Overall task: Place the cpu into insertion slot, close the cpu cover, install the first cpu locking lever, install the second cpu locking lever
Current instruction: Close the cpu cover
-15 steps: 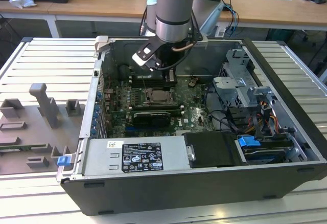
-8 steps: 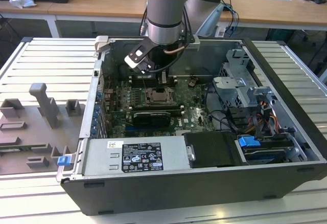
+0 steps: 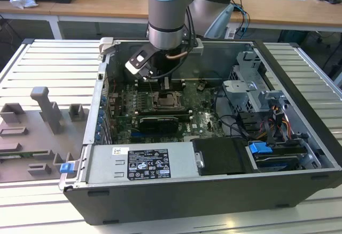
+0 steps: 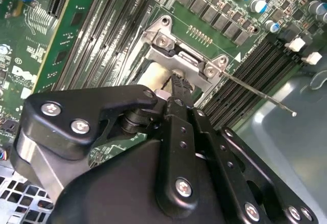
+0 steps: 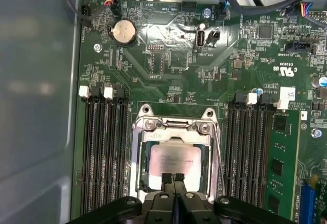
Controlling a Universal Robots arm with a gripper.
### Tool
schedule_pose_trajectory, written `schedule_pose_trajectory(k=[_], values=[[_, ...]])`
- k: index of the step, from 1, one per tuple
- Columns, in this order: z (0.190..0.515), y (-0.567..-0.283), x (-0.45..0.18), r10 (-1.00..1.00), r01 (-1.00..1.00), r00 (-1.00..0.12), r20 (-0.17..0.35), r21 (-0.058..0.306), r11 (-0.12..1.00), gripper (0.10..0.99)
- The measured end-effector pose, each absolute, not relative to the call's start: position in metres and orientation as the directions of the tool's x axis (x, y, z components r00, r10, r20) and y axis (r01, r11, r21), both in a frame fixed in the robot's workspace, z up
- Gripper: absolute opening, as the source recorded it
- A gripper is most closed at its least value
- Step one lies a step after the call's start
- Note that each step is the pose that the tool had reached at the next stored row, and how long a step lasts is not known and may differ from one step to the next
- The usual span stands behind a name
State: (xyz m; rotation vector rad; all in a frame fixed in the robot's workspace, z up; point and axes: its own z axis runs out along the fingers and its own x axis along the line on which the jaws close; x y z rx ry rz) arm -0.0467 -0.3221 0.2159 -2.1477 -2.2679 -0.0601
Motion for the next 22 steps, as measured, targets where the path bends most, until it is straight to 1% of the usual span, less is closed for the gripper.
schedule_pose_trajectory(k=[10,22], values=[[0.2058,-0.3212,-0.0515,0.998,0.998,-0.059,0.037,0.015,0.058,0.106],[0.2125,-0.3210,-0.0422,0.998,0.998,-0.059,0.036,0.015,0.058,0.106]])
